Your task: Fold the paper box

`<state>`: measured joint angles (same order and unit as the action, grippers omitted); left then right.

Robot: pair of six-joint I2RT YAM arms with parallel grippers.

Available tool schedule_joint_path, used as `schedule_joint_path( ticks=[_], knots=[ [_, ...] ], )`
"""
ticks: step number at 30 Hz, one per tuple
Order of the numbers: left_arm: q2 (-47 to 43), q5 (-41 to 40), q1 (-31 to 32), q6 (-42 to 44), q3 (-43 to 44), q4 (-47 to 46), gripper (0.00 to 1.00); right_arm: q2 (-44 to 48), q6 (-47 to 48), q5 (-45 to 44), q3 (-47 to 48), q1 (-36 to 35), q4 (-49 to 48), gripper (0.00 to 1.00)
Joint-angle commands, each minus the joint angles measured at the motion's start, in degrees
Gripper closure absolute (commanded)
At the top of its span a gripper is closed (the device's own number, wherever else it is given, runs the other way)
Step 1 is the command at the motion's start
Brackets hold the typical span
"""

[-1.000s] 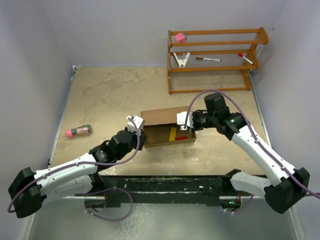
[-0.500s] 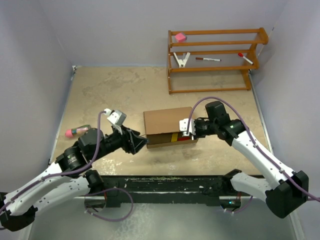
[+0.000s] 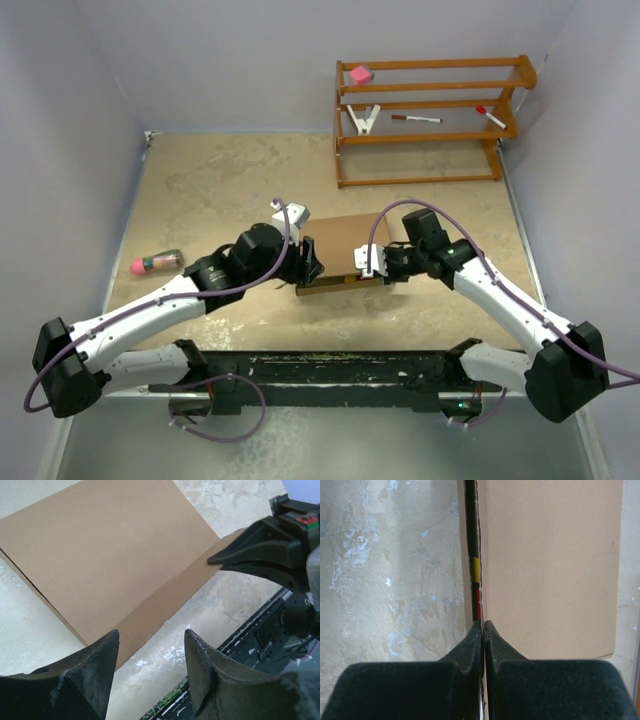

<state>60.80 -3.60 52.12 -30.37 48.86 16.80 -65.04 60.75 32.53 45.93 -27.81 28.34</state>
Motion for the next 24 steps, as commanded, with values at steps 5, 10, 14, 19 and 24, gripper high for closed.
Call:
schedule_joint_path(
  ticks=[5,10,14,19,24],
  knots=[
    [2.12,3.36,-5.29,-0.53,-4.68,-8.95,0.46,-2.88,1.55,-0.27,-0.84,0.3,0.52,0.87],
    [2.41,3.82,-6.89,-0.82,-7.25,-10.96,0.46,-3.95,1.82,-0.43,-0.76,0.3,1.47,0.75],
    [1.63,4.27,-7.12,-1.08,-7.99,-12.02,0.45,-3.18,1.42,-0.03,-0.1,0.3,2.36,0.61],
    [0.08,5.23,-7.12,-1.12,-8.74,-12.35,0.43,-0.75,1.35,2.84,1.65,1.11,5.3,0.41],
    [-2.67,5.69,-7.14,-1.43,-10.01,-13.58,0.4,1.48,3.76,8.65,3.67,4.39,9.58,0.32]
  ],
)
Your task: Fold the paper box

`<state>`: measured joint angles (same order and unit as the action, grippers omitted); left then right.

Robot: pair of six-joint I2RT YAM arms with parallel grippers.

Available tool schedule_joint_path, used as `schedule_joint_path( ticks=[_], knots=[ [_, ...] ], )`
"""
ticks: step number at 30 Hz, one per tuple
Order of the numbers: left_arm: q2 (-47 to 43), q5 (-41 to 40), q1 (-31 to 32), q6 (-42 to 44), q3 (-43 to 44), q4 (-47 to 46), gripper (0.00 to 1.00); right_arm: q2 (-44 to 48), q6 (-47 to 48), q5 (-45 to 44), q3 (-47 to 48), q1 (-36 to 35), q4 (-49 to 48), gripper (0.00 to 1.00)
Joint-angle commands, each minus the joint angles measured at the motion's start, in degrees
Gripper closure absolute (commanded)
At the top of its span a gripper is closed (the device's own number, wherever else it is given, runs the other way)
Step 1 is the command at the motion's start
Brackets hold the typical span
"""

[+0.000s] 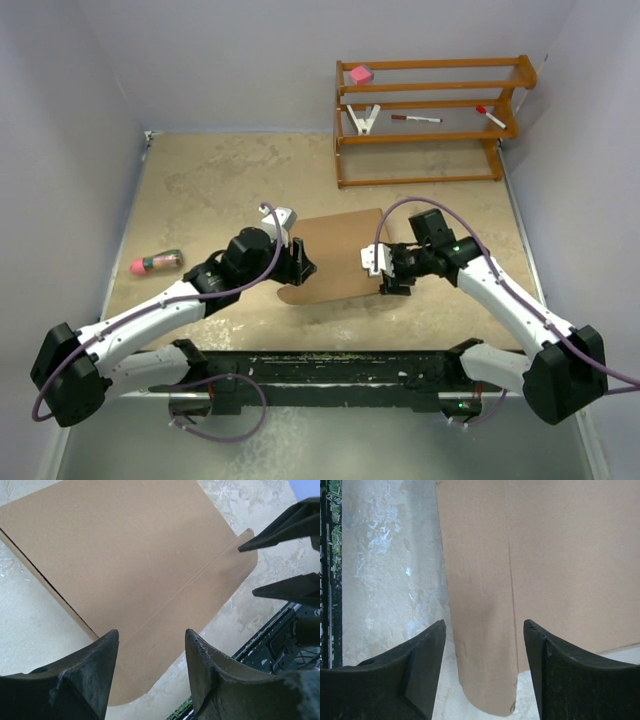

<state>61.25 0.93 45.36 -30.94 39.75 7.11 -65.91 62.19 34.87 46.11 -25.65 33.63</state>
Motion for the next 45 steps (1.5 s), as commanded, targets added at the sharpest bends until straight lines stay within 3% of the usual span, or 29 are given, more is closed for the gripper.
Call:
schedule_joint_path(
  ticks=[1,11,14,18,22,27,37,41,45],
  knots=[
    [-3.77,1.17,-0.37,-0.79,-1.1,-4.1,0.4,2.74,2.61,7.41,3.85,2.78,5.04,0.31],
    [-7.4,2.94,-0.46,-0.62,-4.93,-9.43,0.36,4.15,-1.27,15.61,7.04,6.86,7.8,0.3],
    [-9.4,2.12,-0.45,-1.45,-6.76,-11.03,0.26,4.39,-8.49,15.55,7.87,8.34,3.18,0.29],
    [-13.83,-0.84,-0.56,-5.16,-10.84,-13.81,0.04,3.14,-25.49,12.45,8.07,13.24,-7.07,0.24],
    [-16.74,-2.96,-1.04,-8.29,-13.55,-12.83,0.02,-0.7,-34.63,16.94,8.25,23.31,-9.71,0.2],
    [-16.18,-3.03,-1.48,-10.41,-15.38,-11.81,0.02,-6.91,-42.67,9.82,7.07,25.29,-14.71,0.18],
    [-16.32,-4.13,-1.86,-11.57,-16.45,-11.68,0.02,-27.11,-46.17,12.02,16.54,25.3,-10.62,0.34],
    [-16.07,-4.01,-2.03,-11.78,-16.78,-11.63,0.02,-33.82,-46.84,14.87,20.38,25.3,-8.21,0.46],
    [-16.79,-4.21,-2.08,-12.14,-17.21,-11.08,0.02,-35.99,-47.16,15.85,20.3,25.43,-8.19,0.49]
  ],
)
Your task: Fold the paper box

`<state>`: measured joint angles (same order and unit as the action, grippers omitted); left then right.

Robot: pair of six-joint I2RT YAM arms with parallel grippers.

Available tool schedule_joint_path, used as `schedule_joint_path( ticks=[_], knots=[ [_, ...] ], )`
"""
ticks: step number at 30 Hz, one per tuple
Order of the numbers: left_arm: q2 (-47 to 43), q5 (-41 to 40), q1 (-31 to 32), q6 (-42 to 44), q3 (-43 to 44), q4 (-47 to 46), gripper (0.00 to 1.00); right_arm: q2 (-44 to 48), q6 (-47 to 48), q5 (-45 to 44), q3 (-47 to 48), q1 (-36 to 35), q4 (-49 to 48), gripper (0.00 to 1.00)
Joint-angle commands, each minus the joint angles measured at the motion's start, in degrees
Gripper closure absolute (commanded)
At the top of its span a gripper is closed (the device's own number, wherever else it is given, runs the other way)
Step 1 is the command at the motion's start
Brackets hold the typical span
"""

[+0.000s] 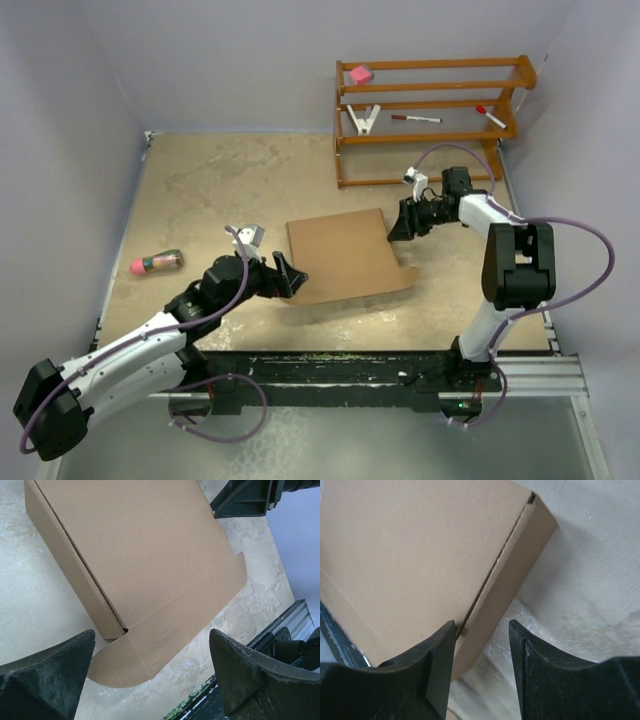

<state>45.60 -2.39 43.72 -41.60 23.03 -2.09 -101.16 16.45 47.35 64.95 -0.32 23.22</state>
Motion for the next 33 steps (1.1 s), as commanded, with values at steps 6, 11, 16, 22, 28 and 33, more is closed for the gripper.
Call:
schedule_joint_path(
  ticks=[6,11,16,22,28,33],
  knots=[
    [0.12,-1.12,-0.73,-2.12,-1.69,-4.01,0.02,-1.46,-1.99,5.69,1.52,0.46,2.36,0.53],
    [1.02,-0.97,-1.15,-2.2,-1.47,-5.03,0.02,1.91,-2.13,10.7,0.03,1.9,1.73,0.39],
    [2.55,-0.2,-1.8,-2.37,-1.23,-7.0,0.02,-2.47,-1.6,7.95,0.09,1.9,2.07,0.41],
    [4.45,2.05,-3.54,-4.52,-2.07,-11.11,0.02,-6.14,-1.79,5.97,0.45,1.86,1.5,0.51],
    [5.54,7.48,-8.52,-9.64,-5.44,-18.19,0.02,-7.02,-4.85,6.47,-0.13,1.91,0.83,0.6],
    [6.78,10.84,-12.78,-15.14,-9.05,-24.16,0.02,-7.87,-6.42,6.5,-0.61,2.11,-0.52,0.68]
  ],
)
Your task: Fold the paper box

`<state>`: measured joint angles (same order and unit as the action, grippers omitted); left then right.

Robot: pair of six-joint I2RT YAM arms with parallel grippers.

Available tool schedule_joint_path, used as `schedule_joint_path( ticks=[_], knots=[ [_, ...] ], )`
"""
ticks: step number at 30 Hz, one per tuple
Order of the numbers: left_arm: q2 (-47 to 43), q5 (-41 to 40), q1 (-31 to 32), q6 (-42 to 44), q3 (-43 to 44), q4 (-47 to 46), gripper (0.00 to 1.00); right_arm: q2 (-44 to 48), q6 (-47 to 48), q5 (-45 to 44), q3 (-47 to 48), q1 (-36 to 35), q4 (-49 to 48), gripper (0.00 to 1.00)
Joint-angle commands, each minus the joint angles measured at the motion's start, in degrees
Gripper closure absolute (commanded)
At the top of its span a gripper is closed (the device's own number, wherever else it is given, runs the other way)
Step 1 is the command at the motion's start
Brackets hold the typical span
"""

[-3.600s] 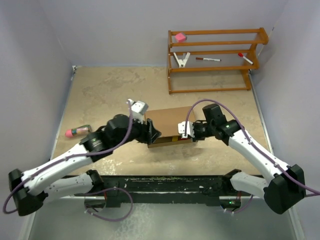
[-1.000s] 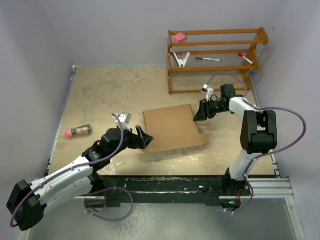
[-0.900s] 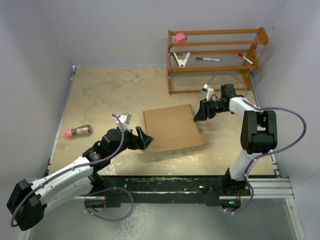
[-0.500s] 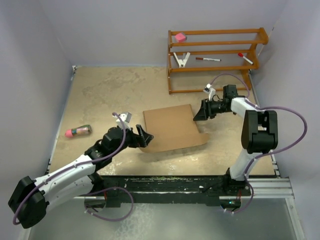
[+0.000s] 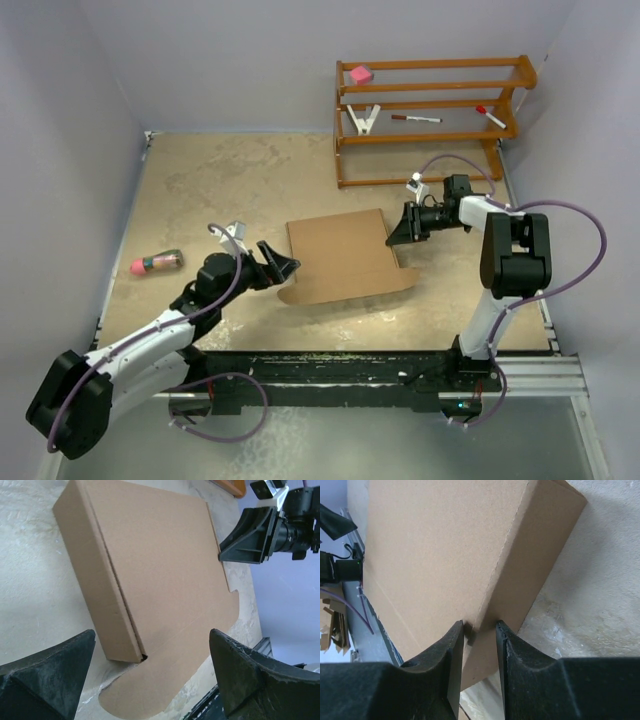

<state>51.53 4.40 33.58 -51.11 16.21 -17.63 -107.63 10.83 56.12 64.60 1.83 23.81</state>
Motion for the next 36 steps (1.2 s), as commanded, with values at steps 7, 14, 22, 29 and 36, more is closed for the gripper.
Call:
schedule_joint_path(
  ticks=[7,14,22,29,36],
  knots=[
    [7.58,5.04,-4.38,-10.33,-4.57,-17.34,0.02,-3.49,-1.76,-0.36,-0.38,1.93,-1.0,0.77],
    [16.44,5.6,-4.49,-13.35,-5.73,-28.74,0.02,-5.03,-2.05,1.46,-0.58,3.62,-1.06,0.8],
    [24.31,4.81,-4.49,-15.3,-6.54,-35.17,0.02,-6.46,-2.13,0.74,-0.53,4.83,-0.87,0.84],
    [29.45,5.75,-4.49,-16.1,-6.58,-42.42,0.02,-7.24,-2.02,0.46,-0.53,5.56,-0.61,0.86],
    [36.32,10.05,-4.49,-18.05,-3.82,-48.42,0.02,-8.02,-1.36,0.02,-0.29,5.64,0.1,0.87]
  ],
)
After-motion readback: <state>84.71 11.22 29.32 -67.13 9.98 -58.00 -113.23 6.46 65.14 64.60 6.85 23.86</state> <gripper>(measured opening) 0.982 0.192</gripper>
